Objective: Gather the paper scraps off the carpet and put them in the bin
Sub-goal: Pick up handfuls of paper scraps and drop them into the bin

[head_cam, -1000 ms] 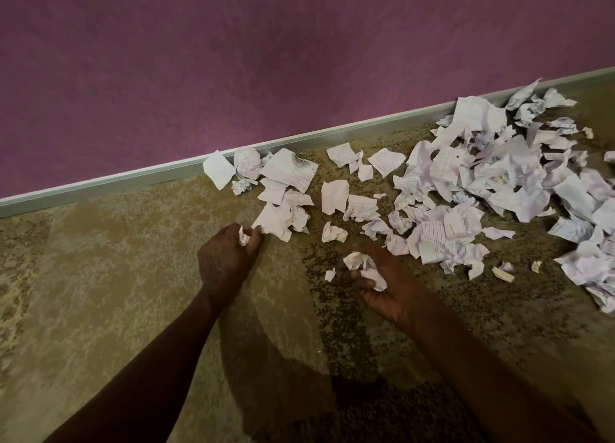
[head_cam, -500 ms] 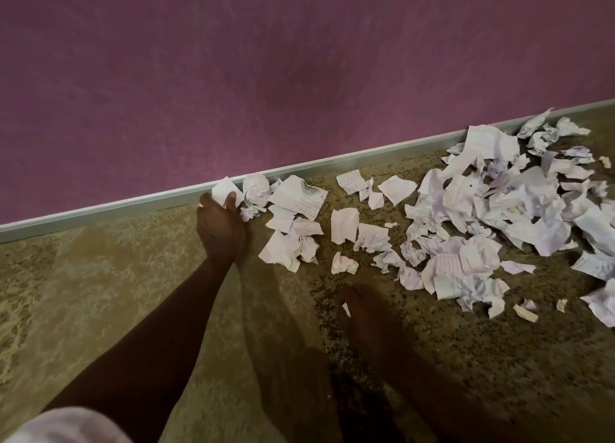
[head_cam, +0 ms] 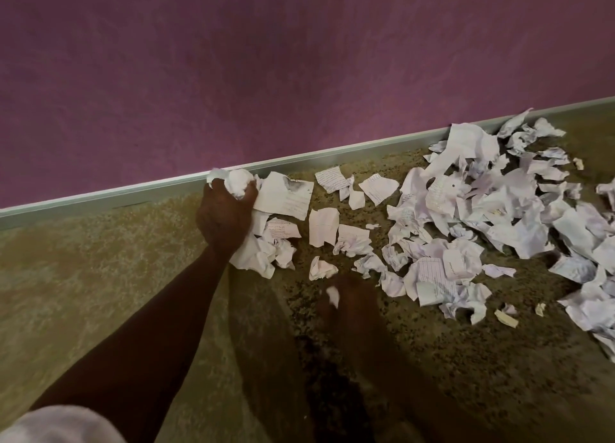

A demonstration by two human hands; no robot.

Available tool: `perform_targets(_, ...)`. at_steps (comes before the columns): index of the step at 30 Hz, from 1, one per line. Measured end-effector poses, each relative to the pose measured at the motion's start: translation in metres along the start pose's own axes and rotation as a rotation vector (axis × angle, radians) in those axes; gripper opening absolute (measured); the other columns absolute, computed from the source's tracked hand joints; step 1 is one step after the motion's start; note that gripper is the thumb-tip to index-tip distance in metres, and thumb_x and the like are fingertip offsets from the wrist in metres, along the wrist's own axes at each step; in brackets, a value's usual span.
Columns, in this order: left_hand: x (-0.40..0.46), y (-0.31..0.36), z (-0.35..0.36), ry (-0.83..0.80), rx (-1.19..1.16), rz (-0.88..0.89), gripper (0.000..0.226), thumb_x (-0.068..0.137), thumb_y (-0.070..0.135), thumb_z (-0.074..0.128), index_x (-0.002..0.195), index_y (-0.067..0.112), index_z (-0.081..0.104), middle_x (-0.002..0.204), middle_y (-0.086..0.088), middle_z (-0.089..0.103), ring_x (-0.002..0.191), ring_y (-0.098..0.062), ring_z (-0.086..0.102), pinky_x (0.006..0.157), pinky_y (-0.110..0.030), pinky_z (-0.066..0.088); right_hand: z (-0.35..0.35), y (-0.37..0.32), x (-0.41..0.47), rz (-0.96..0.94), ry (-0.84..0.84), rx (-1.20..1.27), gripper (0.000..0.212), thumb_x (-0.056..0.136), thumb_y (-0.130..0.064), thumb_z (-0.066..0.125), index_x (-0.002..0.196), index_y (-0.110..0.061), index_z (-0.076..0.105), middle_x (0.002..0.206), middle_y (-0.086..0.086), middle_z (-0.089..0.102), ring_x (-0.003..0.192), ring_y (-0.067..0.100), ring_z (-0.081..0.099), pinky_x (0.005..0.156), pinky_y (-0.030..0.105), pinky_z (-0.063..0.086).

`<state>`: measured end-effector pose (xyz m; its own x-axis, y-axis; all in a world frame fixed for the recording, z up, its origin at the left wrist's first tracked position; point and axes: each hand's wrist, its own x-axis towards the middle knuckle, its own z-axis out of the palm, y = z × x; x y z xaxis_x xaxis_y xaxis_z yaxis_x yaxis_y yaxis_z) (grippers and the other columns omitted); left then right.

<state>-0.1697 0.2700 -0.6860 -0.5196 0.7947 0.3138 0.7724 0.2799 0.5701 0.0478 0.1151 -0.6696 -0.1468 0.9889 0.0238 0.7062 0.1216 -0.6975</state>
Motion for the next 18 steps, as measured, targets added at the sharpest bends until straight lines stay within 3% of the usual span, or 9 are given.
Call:
perform_targets(2,-0.003,-0.006,-0.001,-0.022,0.013,0.087,0.059,0.083,0.065,0.057,0.111,0.014,0.060,0.100,-0.008,0.065,0.088,-0.028,0.064,0.071,-0.034,0.045,-0.017,0.000,0.030,-0.098,0.111,0.006,0.033,0.096,-0.027,0.045,0.089,-0.002,0.065,0.086,0.013,0.062,0.079,0.023,0.058,0.073,0.030,0.044)
perform_targets(4,-0.009,-0.011,-0.003,-0.049,0.012,0.126,0.054,0.083,0.061,0.060,0.112,0.016,0.058,0.101,-0.006,0.063,0.087,-0.026,0.063,0.070,-0.032,0.043,-0.032,0.002,0.063,-0.158,0.212,-0.080,0.007,0.089,-0.007,0.058,0.089,-0.002,0.063,0.089,0.013,0.058,0.082,0.017,0.050,0.074,0.020,0.034)
perform_targets(5,-0.012,-0.013,-0.003,-0.054,0.008,0.142,0.053,0.083,0.060,0.061,0.113,0.016,0.058,0.102,-0.005,0.062,0.087,-0.025,0.062,0.070,-0.031,0.043,-0.036,0.006,0.080,-0.167,0.233,-0.124,0.004,0.086,-0.002,0.060,0.090,-0.002,0.062,0.091,0.015,0.057,0.082,0.017,0.049,0.073,0.018,0.032)
perform_targets(7,-0.015,-0.015,-0.003,-0.052,0.012,0.163,0.052,0.084,0.059,0.061,0.113,0.015,0.057,0.103,-0.006,0.061,0.087,-0.024,0.062,0.069,-0.032,0.044,-0.041,0.012,0.104,-0.180,0.189,-0.223,0.007,0.085,-0.003,0.061,0.092,-0.002,0.060,0.093,0.017,0.054,0.080,0.023,0.052,0.071,0.028,0.043)
perform_targets(10,-0.016,-0.016,-0.002,-0.055,0.030,0.154,0.054,0.083,0.061,0.058,0.112,0.016,0.058,0.102,-0.004,0.061,0.089,-0.023,0.060,0.072,-0.035,0.046,-0.034,0.023,0.120,-0.244,0.098,-0.404,0.018,0.086,-0.021,0.059,0.093,-0.004,0.060,0.094,0.019,0.058,0.081,0.032,0.058,0.068,0.041,0.053)
perform_targets(12,-0.015,-0.015,0.000,-0.041,0.065,0.169,0.055,0.083,0.062,0.057,0.111,0.014,0.058,0.102,-0.006,0.062,0.093,-0.025,0.057,0.076,-0.038,0.045,-0.026,0.024,0.116,-0.245,-0.042,-0.509,0.044,0.091,-0.052,0.042,0.110,-0.014,0.055,0.109,0.017,0.058,0.096,0.034,0.054,0.078,0.046,0.050)
perform_targets(14,-0.014,-0.015,0.000,-0.039,0.095,0.168,0.056,0.083,0.062,0.058,0.111,0.014,0.059,0.103,-0.006,0.063,0.095,-0.026,0.054,0.077,-0.039,0.043,-0.017,0.020,0.107,-0.141,-0.120,-0.533,0.071,0.082,-0.079,0.029,0.123,-0.026,0.052,0.127,0.011,0.050,0.110,0.033,0.047,0.086,0.046,0.046)
perform_targets(16,-0.013,-0.013,-0.001,-0.055,0.104,0.155,0.056,0.081,0.063,0.058,0.112,0.017,0.059,0.104,-0.004,0.063,0.098,-0.026,0.051,0.075,-0.038,0.043,-0.014,0.015,0.098,-0.142,-0.124,-0.614,0.087,0.074,-0.090,0.021,0.127,-0.029,0.052,0.136,0.007,0.047,0.118,0.032,0.044,0.087,0.045,0.043)
perform_targets(18,-0.013,-0.013,-0.001,-0.066,0.094,0.154,0.056,0.081,0.065,0.058,0.113,0.018,0.058,0.105,-0.003,0.063,0.101,-0.025,0.052,0.075,-0.037,0.043,-0.011,0.017,0.090,-0.217,-0.105,-0.667,0.088,0.075,-0.089,0.024,0.130,-0.027,0.053,0.140,0.007,0.046,0.118,0.033,0.046,0.085,0.045,0.043)
